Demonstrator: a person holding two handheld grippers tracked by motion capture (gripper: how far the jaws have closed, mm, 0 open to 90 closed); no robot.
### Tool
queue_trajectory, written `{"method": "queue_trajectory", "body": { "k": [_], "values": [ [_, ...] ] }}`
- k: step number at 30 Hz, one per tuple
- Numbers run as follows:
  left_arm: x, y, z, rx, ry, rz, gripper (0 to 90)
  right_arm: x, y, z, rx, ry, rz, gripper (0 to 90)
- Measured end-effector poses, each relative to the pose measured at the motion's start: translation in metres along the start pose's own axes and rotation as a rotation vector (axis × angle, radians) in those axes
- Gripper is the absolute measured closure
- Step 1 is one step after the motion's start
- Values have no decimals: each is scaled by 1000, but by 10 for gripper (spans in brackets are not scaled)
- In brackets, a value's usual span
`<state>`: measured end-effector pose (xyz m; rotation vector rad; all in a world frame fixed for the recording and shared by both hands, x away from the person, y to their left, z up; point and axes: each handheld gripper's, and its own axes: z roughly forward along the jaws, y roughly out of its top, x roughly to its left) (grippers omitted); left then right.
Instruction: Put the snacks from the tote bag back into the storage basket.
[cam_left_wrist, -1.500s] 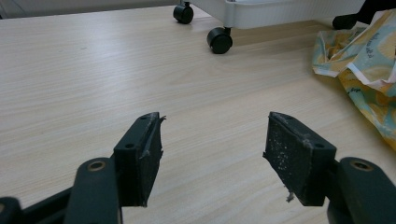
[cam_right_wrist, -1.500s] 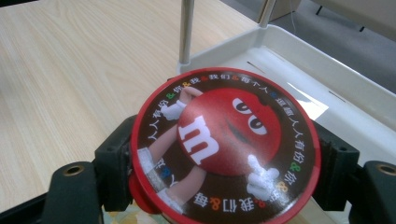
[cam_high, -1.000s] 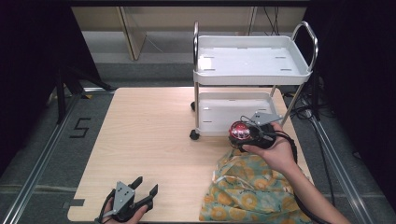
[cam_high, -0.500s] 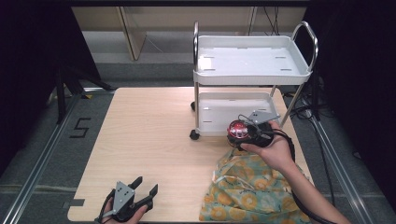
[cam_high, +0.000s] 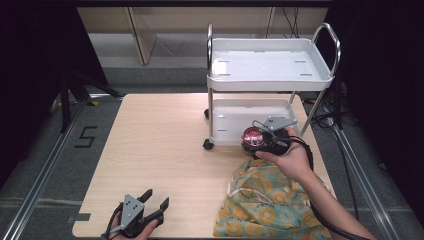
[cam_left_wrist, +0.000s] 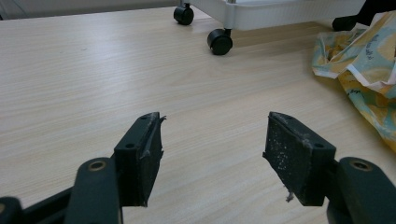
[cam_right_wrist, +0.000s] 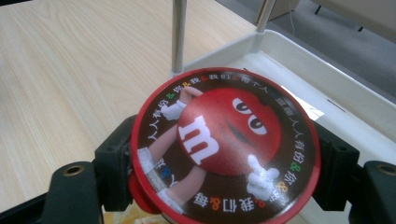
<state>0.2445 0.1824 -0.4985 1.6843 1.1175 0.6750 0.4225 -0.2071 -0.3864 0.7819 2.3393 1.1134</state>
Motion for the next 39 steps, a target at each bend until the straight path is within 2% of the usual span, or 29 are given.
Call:
{"method": "queue_trajectory", "body": {
  "k": [1,4,6,11,13,17,18,19,21,24,25,27,28,29,30,31,32,33,34,35,39],
  "values": [
    [0,0,0,0,0,0,360,1,0,1,2,8,19,267],
    [0,0,1,-11,-7,-1,360,0,0,2,9,5,8,266],
    [0,0,0,2,1,2,361,1,1,2,12,8,20,267],
    [1,0,1,-12,-7,-2,360,-1,1,4,13,7,19,267],
    [0,0,0,-4,-3,3,360,-2,1,6,3,5,-5,267],
    [1,0,1,-13,-10,2,361,-1,1,7,13,9,46,267],
    [1,0,1,-13,-9,-1,361,-4,1,7,15,11,23,267],
    [1,0,1,-14,-10,3,361,-4,2,7,14,4,33,267],
    [1,0,1,-13,-7,-4,362,-6,2,8,9,-2,21,267],
    [1,0,1,-13,-7,-3,362,-6,3,9,14,12,31,267],
    [1,0,1,-13,-7,-3,361,-6,3,9,7,-1,27,267],
    [1,0,2,-19,-10,-11,362,-6,4,10,17,4,47,267],
    [0,0,1,-16,-8,-14,362,-7,5,11,17,12,46,267],
    [0,0,1,-16,-9,-13,362,-7,5,11,9,-5,41,267],
    [1,0,2,-23,-11,-14,362,-7,5,12,10,-4,39,267],
    [2,0,1,-8,-8,2,362,-9,5,12,7,-6,24,267],
    [2,0,1,-11,-8,-1,362,-9,6,12,13,-11,20,267],
    [2,0,0,-4,-6,-1,362,-8,6,13,20,4,47,267],
    [2,0,0,-5,-7,0,362,-7,6,14,17,0,52,267],
    [2,0,0,-5,-6,0,362,-9,7,14,24,14,35,267],
    [1,0,2,-17,-13,-9,363,-10,7,17,25,13,26,267]
  ]
}}
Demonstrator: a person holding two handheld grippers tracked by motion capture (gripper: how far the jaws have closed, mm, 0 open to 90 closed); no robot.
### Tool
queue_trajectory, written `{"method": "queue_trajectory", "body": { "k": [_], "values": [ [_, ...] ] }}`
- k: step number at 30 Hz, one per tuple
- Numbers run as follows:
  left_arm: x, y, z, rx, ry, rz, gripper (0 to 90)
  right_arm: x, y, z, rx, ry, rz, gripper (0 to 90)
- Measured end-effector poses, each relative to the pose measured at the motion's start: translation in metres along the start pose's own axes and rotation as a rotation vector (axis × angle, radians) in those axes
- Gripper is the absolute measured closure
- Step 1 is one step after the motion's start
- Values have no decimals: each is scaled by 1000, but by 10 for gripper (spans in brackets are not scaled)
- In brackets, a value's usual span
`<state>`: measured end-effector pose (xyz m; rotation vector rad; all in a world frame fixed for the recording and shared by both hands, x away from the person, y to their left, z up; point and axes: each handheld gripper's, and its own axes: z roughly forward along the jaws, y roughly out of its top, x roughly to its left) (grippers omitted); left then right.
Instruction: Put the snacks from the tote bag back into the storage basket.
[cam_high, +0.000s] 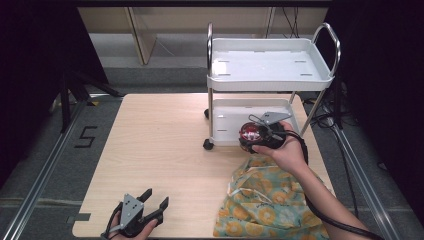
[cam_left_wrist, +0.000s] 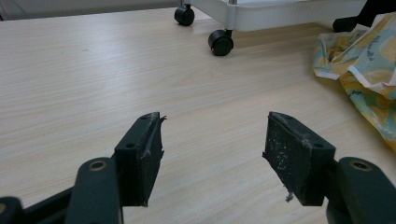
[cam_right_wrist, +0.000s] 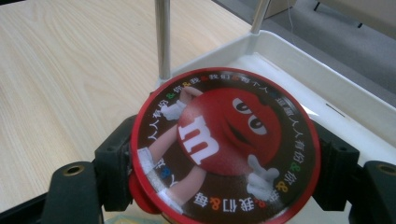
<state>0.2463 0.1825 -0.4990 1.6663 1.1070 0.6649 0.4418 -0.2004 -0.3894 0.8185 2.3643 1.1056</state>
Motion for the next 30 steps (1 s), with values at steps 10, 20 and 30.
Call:
{"method": "queue_trajectory", "body": {
  "k": [10,20,30],
  "values": [
    [1,0,-1,12,5,15,364,-1,3,4,3,-2,3,267],
    [1,0,-1,6,5,9,364,0,5,9,4,1,-4,267],
    [4,1,0,-16,12,47,364,0,7,15,-2,1,-6,267]
  ]
}}
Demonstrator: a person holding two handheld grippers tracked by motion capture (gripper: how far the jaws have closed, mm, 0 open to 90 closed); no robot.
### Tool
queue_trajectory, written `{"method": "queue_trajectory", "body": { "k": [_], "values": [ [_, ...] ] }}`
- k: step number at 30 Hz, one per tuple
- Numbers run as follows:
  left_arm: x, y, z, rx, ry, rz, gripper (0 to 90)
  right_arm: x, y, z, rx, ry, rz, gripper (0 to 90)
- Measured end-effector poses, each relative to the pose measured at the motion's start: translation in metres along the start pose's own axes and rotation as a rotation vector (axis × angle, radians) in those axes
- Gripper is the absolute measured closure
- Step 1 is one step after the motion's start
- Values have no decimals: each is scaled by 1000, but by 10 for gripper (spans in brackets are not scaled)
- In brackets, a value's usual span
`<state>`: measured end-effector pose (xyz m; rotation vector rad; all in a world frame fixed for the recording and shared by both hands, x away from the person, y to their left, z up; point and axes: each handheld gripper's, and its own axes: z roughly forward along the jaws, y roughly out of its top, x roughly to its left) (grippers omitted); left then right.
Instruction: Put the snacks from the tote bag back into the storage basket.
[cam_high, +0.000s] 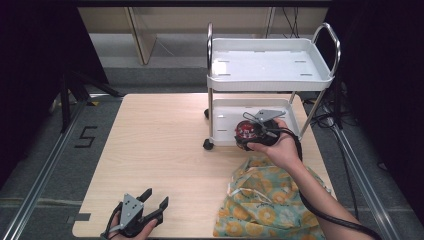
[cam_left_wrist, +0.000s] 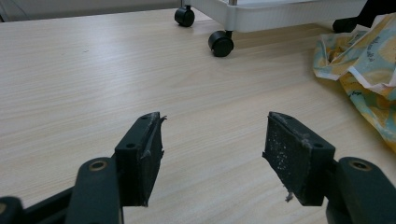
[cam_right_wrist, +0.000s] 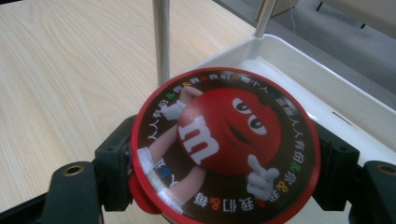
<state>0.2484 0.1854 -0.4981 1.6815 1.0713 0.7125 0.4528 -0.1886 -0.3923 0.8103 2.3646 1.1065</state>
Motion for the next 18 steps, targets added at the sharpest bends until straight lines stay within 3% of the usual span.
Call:
{"method": "queue_trajectory", "body": {
  "k": [7,13,14,18],
  "values": [
    [-1,0,-1,16,8,-15,363,1,0,3,12,-3,23,267],
    [-2,0,-1,19,5,-34,364,0,2,8,9,8,10,267],
    [-2,0,-2,21,5,-35,364,2,2,7,19,4,31,267],
    [-3,-1,-1,17,-7,-42,364,0,2,10,-1,-5,9,267]
  ]
}}
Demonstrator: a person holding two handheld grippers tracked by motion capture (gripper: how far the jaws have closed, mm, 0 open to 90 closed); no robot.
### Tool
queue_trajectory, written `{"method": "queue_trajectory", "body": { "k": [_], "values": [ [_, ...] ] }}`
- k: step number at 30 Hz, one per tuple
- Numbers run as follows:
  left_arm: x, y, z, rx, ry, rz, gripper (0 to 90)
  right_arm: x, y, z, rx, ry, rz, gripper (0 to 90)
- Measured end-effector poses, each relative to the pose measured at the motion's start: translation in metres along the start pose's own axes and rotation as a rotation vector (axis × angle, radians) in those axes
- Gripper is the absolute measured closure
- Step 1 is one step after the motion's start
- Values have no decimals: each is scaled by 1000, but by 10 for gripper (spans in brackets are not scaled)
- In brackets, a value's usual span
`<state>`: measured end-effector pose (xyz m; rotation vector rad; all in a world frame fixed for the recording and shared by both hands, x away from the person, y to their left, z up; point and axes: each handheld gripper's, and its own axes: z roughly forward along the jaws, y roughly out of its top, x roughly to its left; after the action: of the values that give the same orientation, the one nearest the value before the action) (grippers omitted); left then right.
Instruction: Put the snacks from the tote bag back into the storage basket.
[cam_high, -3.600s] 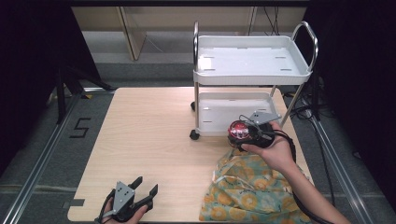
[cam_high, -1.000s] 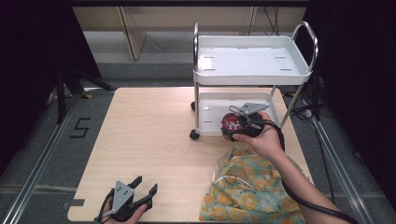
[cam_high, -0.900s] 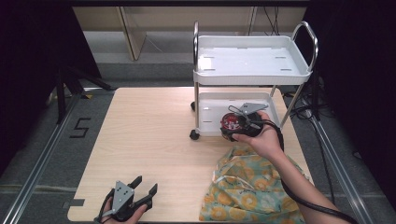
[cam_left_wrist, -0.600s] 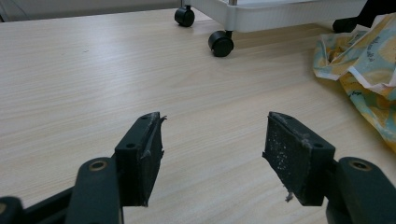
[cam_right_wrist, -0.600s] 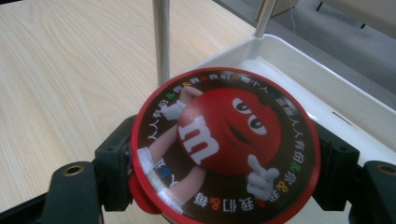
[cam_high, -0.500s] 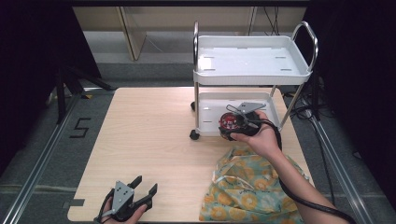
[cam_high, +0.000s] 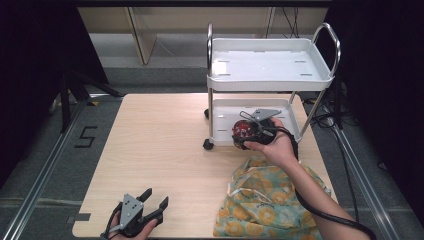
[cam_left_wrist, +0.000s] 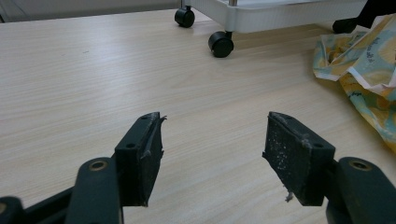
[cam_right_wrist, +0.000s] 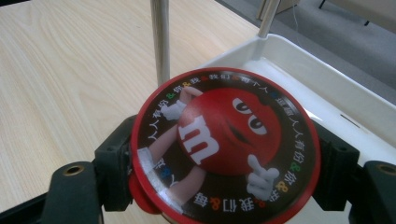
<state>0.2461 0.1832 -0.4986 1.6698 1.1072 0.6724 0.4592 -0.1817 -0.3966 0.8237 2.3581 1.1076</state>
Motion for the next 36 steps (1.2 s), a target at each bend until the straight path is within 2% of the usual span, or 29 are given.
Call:
{"method": "queue_trajectory", "body": {
  "k": [1,5,8,9,10,11,13,15,16,19,20,22,24,25,27,28,33,35,36],
  "values": [
    [1,0,0,-4,4,8,364,0,0,1,8,18,3,267],
    [0,0,0,3,-1,2,364,-1,1,1,4,7,-3,266],
    [1,0,0,0,7,5,364,1,1,1,15,11,29,266],
    [0,1,-1,2,11,0,364,0,1,1,15,3,22,267],
    [0,1,-1,3,6,-5,364,-1,1,2,19,18,24,267],
    [0,1,-1,5,7,-6,364,-1,0,3,20,6,25,267],
    [0,0,0,-2,-6,10,364,-1,1,4,17,20,15,266],
    [0,0,0,-3,-4,4,364,-2,1,7,7,16,-14,267],
    [0,0,0,-2,-6,4,364,0,2,6,17,6,13,267],
    [0,0,0,-3,0,-1,364,1,4,7,26,9,32,266],
    [0,1,-1,6,9,-4,364,-1,4,10,16,24,4,267],
    [0,1,-1,8,6,2,364,-1,5,11,16,20,-1,267],
    [0,1,-1,4,6,-1,364,0,6,11,21,29,25,267],
    [0,1,-1,2,7,-2,364,-1,6,11,14,16,11,267],
    [0,1,-1,2,6,-2,364,-1,7,12,16,23,11,267],
    [0,1,-1,2,6,-3,364,-2,7,13,16,21,-10,267],
    [-1,1,-1,4,5,-5,364,0,7,13,23,18,35,266],
    [0,0,1,-6,-4,-2,364,0,8,14,26,20,32,267],
    [0,0,1,-5,-3,-6,364,-1,7,16,19,20,12,267]
  ]
}}
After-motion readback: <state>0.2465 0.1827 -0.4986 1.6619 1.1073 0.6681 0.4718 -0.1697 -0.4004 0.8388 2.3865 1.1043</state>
